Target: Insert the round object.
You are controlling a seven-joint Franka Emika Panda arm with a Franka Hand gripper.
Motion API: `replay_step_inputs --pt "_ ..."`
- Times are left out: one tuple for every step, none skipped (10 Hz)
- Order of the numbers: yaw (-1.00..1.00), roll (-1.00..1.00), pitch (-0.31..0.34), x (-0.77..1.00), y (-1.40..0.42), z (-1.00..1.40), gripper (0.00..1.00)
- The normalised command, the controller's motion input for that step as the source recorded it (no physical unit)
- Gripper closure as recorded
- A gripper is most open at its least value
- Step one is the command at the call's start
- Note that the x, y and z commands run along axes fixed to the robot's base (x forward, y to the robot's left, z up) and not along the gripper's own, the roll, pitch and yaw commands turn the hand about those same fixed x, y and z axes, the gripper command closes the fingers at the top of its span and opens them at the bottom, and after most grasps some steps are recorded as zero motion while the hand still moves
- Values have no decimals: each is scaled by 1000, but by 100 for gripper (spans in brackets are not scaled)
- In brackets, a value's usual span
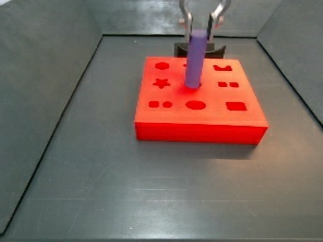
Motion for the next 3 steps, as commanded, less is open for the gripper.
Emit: replay_step_inputs --pt "0 216 -33 0 -74 -723 100" --pt "0 27 0 0 0 -251 100" --pt "0 0 0 0 0 0 100"
